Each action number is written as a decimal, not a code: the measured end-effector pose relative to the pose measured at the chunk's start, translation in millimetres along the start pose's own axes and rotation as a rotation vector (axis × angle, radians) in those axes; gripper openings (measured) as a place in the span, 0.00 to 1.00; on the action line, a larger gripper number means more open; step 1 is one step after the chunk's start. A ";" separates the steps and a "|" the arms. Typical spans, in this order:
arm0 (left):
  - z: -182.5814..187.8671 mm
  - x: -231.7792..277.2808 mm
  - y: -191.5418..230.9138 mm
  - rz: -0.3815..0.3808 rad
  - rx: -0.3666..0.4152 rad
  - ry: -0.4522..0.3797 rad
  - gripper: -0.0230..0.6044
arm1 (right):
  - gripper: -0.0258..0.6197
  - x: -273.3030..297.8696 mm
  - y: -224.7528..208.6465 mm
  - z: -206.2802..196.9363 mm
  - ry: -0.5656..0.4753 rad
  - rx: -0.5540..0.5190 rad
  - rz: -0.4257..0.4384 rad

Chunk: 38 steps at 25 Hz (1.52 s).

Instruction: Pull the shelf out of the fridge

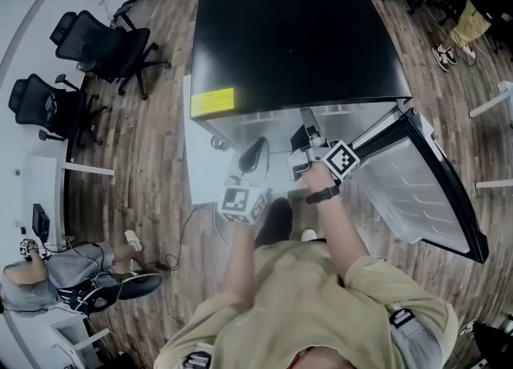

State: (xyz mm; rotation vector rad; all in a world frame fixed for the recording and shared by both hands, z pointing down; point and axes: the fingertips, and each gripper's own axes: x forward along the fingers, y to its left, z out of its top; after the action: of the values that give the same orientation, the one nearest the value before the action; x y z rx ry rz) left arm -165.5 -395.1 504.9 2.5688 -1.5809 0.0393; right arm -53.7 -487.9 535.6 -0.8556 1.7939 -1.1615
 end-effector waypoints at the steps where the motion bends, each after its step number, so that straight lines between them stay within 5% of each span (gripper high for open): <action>1: 0.0 0.6 0.8 0.000 -0.005 0.000 0.04 | 0.28 1.3 0.2 1.5 -0.012 0.020 -0.002; 7: 7.5 3.1 1.7 -0.008 -0.017 -0.017 0.04 | 0.13 6.5 -5.6 7.4 -0.074 0.135 -0.027; 13: 8.7 0.5 0.2 -0.004 -0.058 -0.031 0.04 | 0.10 5.9 -8.5 6.7 -0.083 0.232 -0.064; 38: 25.2 -23.5 -47.5 -0.025 -0.043 -0.078 0.04 | 0.09 -49.6 4.4 -11.1 0.005 0.227 -0.129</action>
State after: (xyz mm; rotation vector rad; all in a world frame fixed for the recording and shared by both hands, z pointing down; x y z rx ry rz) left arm -134.9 -356.1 473.4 2.5858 -1.5572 -0.0973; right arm -42.4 -439.5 547.5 -0.8431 1.5915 -1.4208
